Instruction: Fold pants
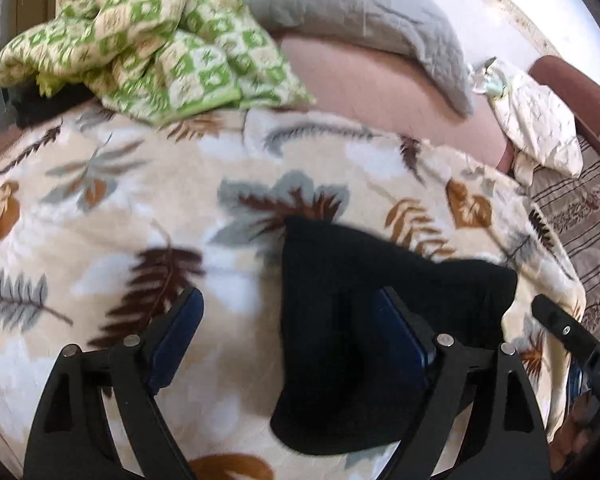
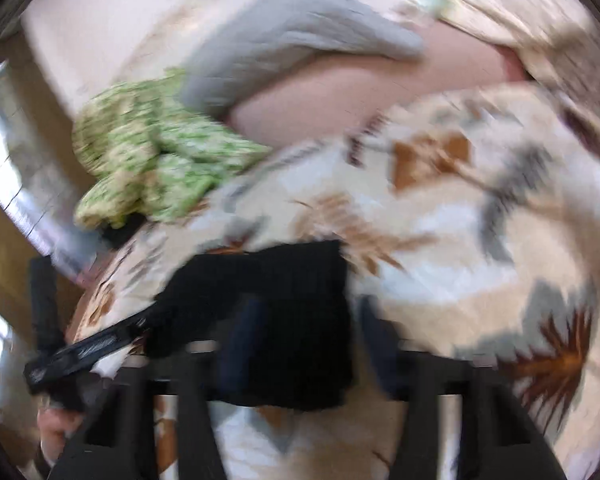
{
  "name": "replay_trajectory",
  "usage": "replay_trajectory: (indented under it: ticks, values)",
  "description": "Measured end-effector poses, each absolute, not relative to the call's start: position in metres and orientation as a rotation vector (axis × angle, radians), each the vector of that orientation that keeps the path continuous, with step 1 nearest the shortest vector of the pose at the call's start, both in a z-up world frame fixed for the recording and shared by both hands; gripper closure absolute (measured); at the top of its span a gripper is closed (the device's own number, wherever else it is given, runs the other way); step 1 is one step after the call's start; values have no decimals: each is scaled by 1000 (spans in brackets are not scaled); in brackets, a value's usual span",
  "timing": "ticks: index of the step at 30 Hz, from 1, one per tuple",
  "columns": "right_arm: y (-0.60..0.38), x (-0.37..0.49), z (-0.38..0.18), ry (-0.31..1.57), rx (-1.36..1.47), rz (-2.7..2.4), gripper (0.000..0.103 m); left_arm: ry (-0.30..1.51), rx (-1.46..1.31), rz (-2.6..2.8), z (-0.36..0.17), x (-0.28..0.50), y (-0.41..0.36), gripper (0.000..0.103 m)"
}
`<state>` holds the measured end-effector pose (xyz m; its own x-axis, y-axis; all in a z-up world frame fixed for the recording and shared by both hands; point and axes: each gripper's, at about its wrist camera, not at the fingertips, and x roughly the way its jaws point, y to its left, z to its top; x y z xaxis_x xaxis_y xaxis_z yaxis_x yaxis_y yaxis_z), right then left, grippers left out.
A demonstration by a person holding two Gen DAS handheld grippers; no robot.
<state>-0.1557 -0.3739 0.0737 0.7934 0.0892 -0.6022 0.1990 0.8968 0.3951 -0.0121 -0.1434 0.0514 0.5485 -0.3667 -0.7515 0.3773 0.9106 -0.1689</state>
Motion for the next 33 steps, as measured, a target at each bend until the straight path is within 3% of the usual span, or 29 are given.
replay_trajectory:
  ticks: [6, 11, 18, 22, 24, 26, 30, 33]
  values:
    - [-336, -108, 97, 651, 338, 25, 82, 894, 73, -405, 46, 8, -173, 15]
    - [-335, -75, 65, 766, 313, -31, 84, 947, 137, -403, 24, 15, -188, 14]
    - [-352, -75, 40, 770, 391, -40, 85, 954, 133, -414, 20, 17, -191, 14]
    - [-342, -91, 59, 750, 347, -31, 77, 952, 118, -420, 30, 8, -180, 14]
    - [-334, -107, 66, 739, 314, -31, 62, 949, 95, -426, 36, 1, -173, 15]
    - [-328, -125, 66, 724, 315, -32, 55, 935, 64, -439, 40, -7, -168, 15]
    - [-318, -125, 38, 816, 274, -56, 54, 945, 71, -459, 40, -23, -166, 15]
    - [-313, -138, 57, 787, 294, -70, 54, 942, 64, -474, 43, -33, -163, 15]
